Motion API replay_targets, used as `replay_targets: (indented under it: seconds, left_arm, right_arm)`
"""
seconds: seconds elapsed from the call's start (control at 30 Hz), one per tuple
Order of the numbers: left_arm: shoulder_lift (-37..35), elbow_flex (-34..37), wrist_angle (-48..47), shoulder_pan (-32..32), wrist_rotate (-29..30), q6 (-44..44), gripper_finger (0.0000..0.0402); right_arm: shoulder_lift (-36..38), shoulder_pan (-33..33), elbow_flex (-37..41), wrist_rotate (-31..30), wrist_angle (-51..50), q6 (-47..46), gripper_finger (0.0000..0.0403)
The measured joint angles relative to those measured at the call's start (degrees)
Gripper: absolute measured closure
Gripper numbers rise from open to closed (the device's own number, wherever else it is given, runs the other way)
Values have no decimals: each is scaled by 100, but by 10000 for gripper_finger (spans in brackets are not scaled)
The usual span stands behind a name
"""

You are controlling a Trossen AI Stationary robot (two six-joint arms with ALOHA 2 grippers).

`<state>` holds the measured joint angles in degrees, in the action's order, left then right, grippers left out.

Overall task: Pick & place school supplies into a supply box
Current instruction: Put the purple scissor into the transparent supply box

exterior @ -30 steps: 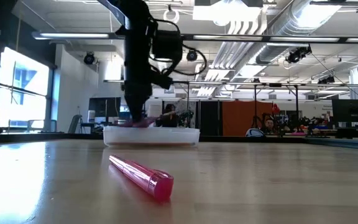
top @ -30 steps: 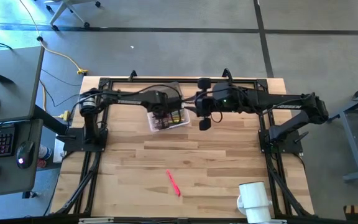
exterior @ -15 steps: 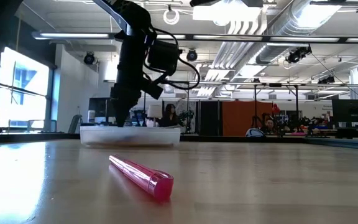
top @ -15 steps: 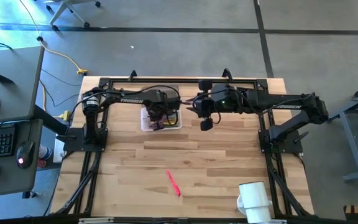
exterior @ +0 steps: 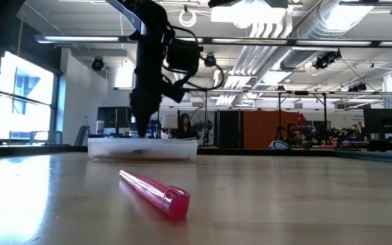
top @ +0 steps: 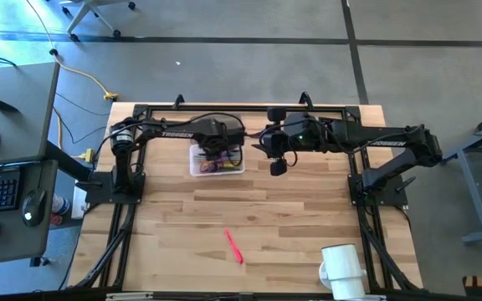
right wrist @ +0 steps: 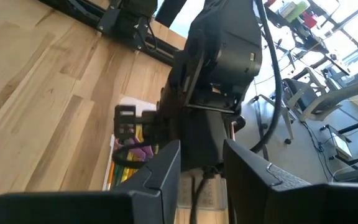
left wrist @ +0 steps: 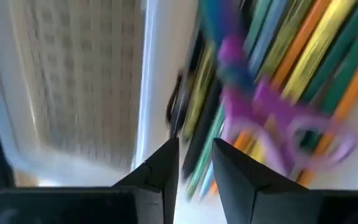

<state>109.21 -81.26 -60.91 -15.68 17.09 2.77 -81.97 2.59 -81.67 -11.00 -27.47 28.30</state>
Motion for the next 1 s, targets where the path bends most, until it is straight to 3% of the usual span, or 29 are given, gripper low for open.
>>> replay_targets:
  seconds: [0.27, 0.57, 0.73, 1.0]
  left_arm:
    - [32, -82, 1135, -17, -628, 49, 286]
    - [391, -102, 1496, -6, -573, 301, 291]
    - [430, -109, 1364, 1, -197, 208, 291]
    - [422, -347, 614, -11, -224, -48, 291]
  right_arm:
    - [0, 2, 0, 2, -537, -1394, 297]
    - [-2, 4, 0, 152, -1468, -1837, 297]
    - [-2, 4, 0, 302, -1472, -1687, 297]
    - [-2, 5, 0, 295, -1489, -1631, 297]
